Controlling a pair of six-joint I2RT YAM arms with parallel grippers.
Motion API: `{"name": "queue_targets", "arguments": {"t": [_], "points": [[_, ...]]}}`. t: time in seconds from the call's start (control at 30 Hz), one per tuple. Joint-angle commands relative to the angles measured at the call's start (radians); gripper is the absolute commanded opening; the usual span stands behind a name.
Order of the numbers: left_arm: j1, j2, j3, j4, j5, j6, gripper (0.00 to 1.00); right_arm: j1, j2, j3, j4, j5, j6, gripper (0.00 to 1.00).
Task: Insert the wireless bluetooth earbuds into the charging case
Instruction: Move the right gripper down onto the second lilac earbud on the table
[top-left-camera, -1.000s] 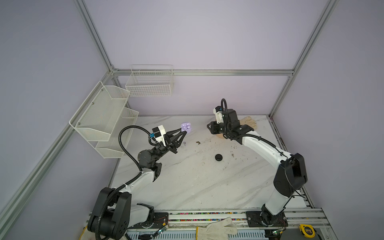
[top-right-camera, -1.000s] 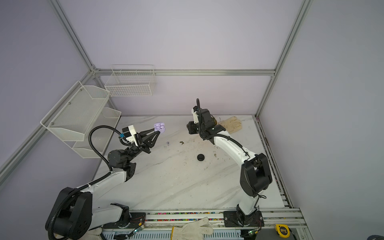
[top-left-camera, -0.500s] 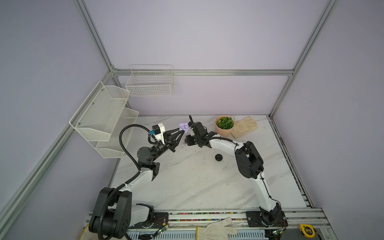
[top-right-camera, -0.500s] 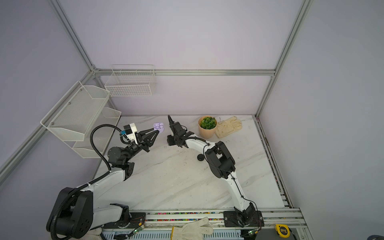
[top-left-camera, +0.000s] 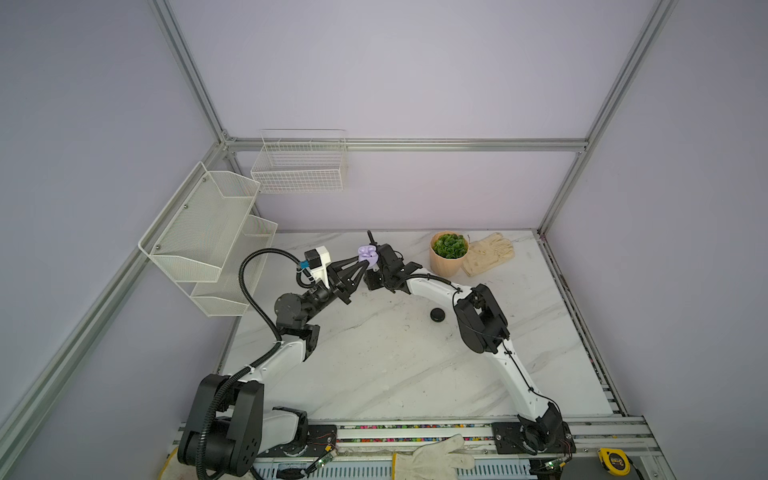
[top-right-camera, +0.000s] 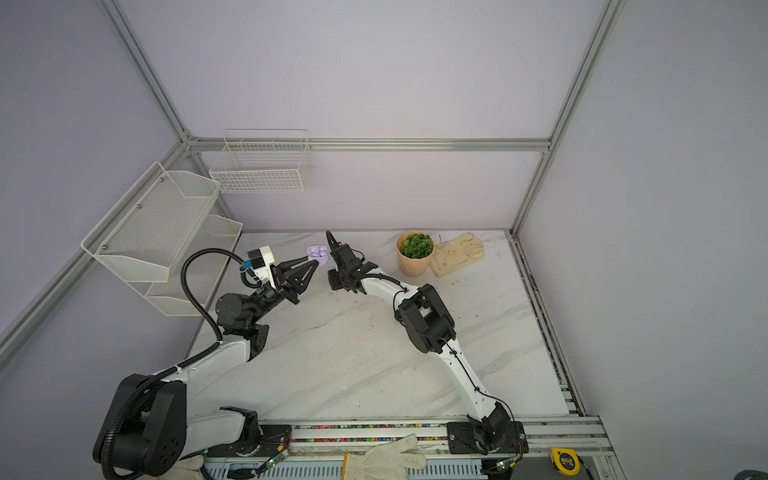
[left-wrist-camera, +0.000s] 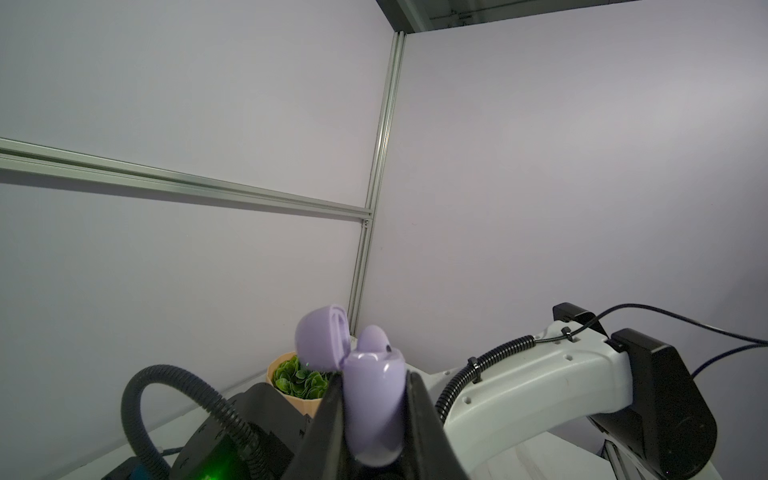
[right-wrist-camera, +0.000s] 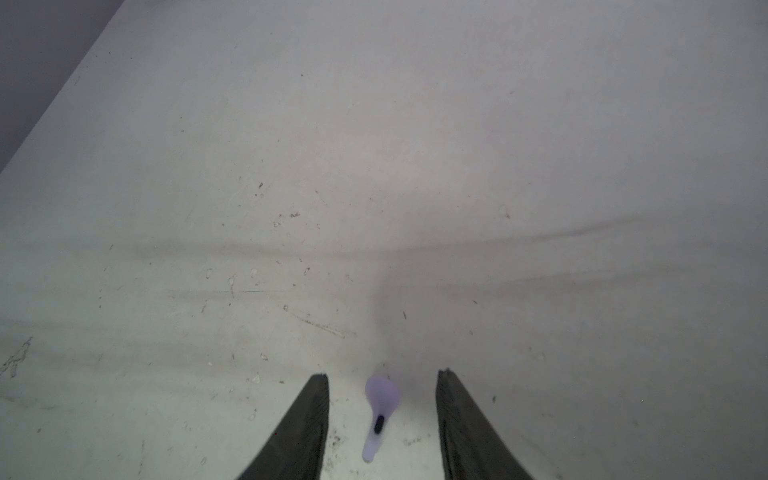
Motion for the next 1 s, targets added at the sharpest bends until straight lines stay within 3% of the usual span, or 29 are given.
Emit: {"name": "queue_targets", "arguments": {"t": [0.0,0.47,0.97], "points": [[0.008,0.003,-0.015,0.033,0.006,-0.014,0.00,0.018,0.037,0.055,-0.053,0.024,-0.022,0.46],[0.008,0.015,-0.019,0.061,0.009,-0.037,0.00,0.044,0.089,0.091,-0.121,0.073,-0.033,0.41],[0.011,0.005,-0.018,0.049,0.007,-0.034,0.00,0.047,0.108,0.108,-0.127,0.121,-0.029,0.29]]}}
